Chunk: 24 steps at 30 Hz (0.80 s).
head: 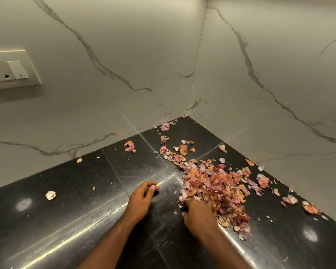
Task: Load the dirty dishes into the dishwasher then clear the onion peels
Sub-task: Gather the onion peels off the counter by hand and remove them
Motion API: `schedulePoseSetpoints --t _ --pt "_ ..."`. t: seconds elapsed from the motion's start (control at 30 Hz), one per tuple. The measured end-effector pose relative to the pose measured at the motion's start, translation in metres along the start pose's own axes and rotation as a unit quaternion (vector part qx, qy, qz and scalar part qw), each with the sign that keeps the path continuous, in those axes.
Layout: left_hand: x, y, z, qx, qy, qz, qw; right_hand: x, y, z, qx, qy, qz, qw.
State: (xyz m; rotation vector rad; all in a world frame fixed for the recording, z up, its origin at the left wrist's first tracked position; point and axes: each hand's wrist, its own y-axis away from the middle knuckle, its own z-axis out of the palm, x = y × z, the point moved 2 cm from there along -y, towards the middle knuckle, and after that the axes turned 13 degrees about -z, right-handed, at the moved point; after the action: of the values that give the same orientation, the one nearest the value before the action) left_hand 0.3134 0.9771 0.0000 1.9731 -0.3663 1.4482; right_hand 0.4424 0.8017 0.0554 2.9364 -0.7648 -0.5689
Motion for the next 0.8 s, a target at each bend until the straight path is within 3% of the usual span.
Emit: schedulePoseSetpoints --t 0.07,0.2,0.37,0.57,0.67,0.8 --pt "-0.005 -0.003 0.000 -0.009 0.074 -0.012 0.997 -0.023 0.009 0.017 0.057 -0.074 -0.039 0.995" --pt "-0.004 -0.009 -0.001 -0.007 0.149 -0.038 0.988 -0.062 -0.001 0.062 -0.037 0.002 -0.092 0.995" --pt "-0.006 0.000 -0.001 -0.019 0.076 0.006 0.997 -0.041 -0.011 0.070 -0.006 0.047 -0.072 0.996" --pt "-0.006 0.004 -0.005 -0.027 0.026 0.022 0.999 0.032 -0.029 0.029 0.002 0.013 0.015 1.000" --pt "-0.005 0.002 -0.007 -0.037 0.030 0.019 0.999 0.056 -0.036 -0.010 0.093 -0.068 0.031 0.993" --pt "-0.004 0.000 -0.007 -0.048 0.057 0.001 0.997 0.073 -0.042 -0.057 0.239 -0.089 0.070 0.964"
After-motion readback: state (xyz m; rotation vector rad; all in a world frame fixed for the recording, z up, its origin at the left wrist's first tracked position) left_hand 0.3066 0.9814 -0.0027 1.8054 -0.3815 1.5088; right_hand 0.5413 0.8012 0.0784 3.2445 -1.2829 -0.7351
